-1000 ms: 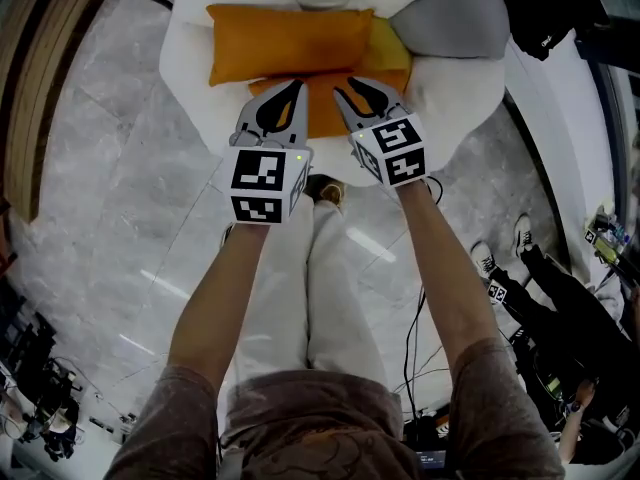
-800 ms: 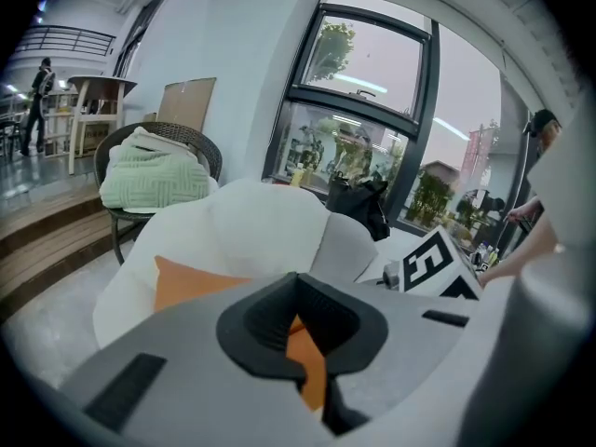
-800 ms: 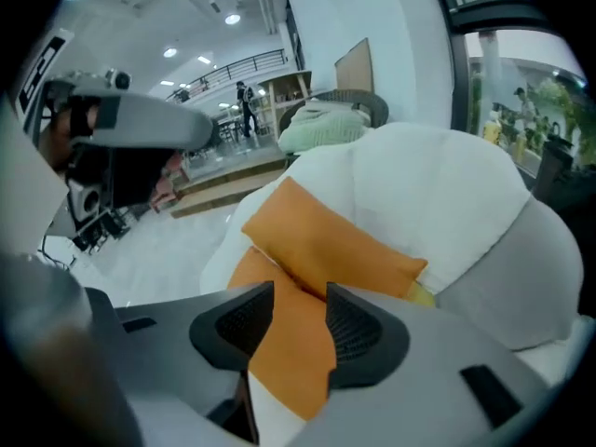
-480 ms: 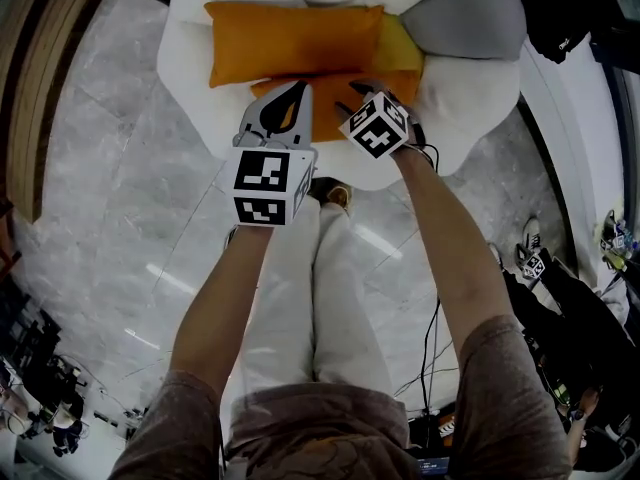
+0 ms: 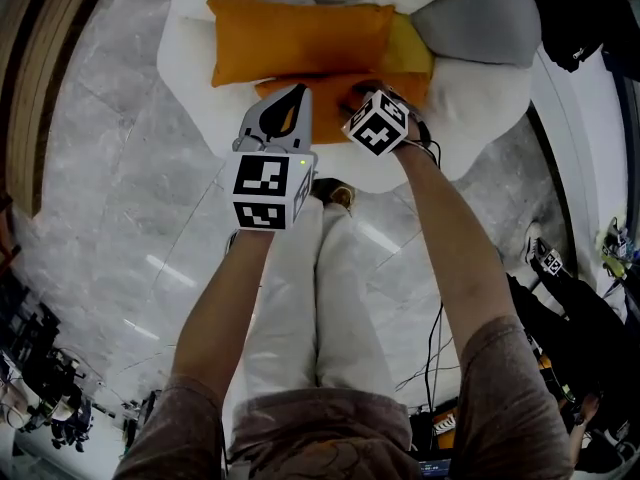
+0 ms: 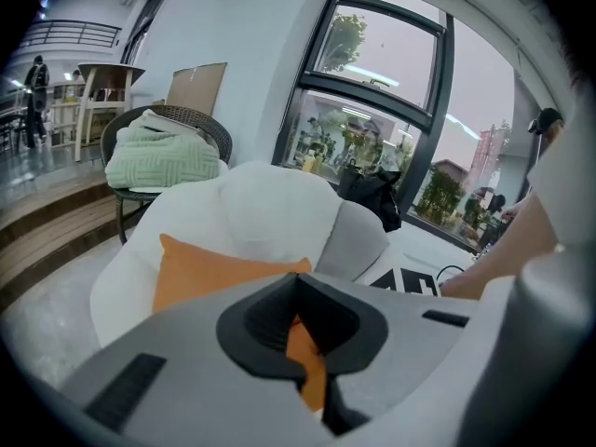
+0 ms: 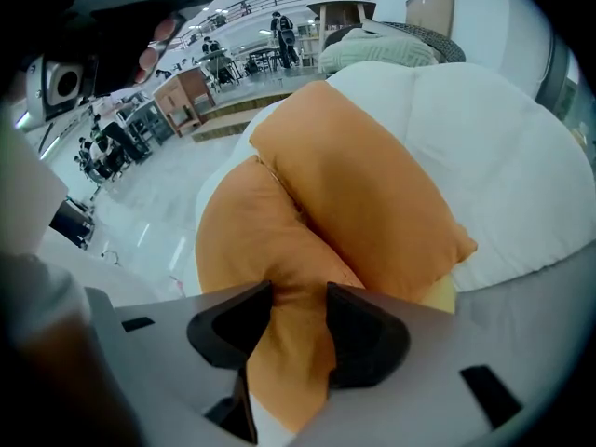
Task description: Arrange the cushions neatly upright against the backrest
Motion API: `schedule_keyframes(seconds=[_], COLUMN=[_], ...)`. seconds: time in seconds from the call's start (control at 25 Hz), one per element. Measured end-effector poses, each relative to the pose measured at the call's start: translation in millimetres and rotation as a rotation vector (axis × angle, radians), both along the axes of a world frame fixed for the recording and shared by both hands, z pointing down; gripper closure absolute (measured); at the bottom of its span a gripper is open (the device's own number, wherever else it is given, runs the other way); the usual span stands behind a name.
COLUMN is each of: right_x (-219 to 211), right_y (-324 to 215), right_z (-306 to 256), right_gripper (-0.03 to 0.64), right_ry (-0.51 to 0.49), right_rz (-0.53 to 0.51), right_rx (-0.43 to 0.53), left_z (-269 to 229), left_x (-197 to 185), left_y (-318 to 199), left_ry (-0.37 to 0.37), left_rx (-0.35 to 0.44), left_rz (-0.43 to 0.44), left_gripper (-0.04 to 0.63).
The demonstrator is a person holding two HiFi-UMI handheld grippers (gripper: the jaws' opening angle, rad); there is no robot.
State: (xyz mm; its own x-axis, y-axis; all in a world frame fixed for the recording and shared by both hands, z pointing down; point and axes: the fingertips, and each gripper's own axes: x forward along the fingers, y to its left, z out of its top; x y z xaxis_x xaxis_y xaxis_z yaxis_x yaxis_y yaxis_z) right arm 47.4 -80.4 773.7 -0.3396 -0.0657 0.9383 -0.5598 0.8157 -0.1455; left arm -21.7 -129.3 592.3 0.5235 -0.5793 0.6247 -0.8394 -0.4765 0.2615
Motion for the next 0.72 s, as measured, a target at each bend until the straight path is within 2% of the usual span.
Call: schedule_keyframes(seconds=[0.2,0.36,0.72], right_x=[-0.1,-1.4,1.9], right_y=[-0.4,1.1,8.6], right_z=[4.0,1.1,-18.7], right_gripper=[0.445,0.591,0.598], right_ry=[-0.010,-0.025,-0.117], right_rz=[0.023,0.022,0.141], right_rx=[-0.027,-0.054,-0.003], left_z=[4.3,6.6,3.5], left_x=[3.5,6.0,12.5], left_y=[-2.3,-2.5,4.1], left_ry=[0.003,-0.001,-0.007], left_rx=[-0.008,-0.010,-0.011], left_rz=[-0.003,0.001,0.023], left_gripper=[0.591,0.591,0.591])
